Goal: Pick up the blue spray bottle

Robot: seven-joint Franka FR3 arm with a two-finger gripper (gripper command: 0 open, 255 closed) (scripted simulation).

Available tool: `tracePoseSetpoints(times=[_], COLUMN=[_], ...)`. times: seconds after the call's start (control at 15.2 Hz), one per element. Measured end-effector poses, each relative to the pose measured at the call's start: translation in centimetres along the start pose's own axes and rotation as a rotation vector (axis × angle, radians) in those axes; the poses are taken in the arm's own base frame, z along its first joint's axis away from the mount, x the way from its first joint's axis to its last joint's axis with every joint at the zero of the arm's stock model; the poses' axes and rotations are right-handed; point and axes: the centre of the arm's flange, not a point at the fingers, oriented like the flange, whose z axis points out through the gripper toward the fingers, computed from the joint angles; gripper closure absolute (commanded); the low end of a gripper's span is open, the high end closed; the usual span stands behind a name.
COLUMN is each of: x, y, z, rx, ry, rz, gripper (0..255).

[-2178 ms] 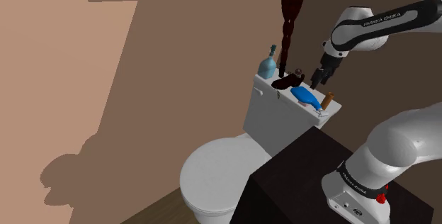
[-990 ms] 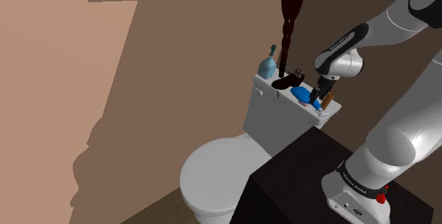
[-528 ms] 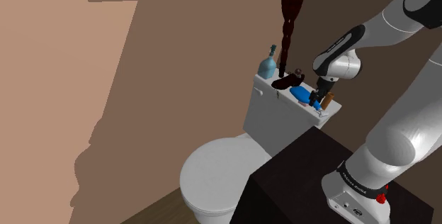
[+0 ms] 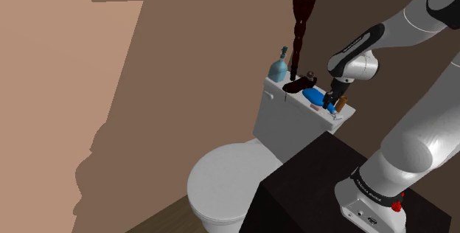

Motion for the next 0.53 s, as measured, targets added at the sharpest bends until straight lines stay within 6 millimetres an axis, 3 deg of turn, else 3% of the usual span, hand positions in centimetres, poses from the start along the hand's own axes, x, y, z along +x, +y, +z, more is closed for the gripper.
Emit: tracePoseSetpoints(times=[0.53], x=[0.0], y=[0.0], z=[-4.1], rx=[0.000], ry=[0.000], rz=[0.000], gripper=[255])
